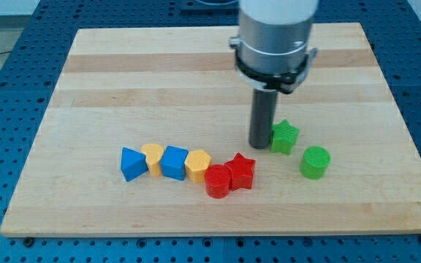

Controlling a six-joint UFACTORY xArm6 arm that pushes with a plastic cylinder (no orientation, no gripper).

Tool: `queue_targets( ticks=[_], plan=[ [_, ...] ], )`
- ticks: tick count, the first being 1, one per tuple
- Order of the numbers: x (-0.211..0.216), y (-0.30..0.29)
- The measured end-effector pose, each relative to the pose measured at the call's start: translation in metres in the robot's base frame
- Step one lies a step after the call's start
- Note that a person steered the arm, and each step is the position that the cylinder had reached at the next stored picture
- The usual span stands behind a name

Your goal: Push the green circle into the green star

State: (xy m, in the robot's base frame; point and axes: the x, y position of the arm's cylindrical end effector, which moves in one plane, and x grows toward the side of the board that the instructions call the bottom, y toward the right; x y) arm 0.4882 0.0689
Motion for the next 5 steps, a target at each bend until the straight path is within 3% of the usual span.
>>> queue_targets(
  ticks=[2, 5],
  plan=[
    [-0.001, 0.062],
    [0.010, 0.006]
  ],
)
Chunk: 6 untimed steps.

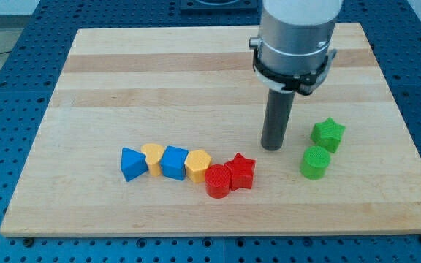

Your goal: Push the green circle into the green star

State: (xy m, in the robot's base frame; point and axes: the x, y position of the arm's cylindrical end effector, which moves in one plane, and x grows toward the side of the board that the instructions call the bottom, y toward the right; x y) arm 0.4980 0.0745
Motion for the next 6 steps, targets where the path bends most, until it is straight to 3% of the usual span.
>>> queue_targets(
  ticks=[3, 6],
  plan=[
    [0.065, 0.010],
    [0.050, 0.076]
  ],
)
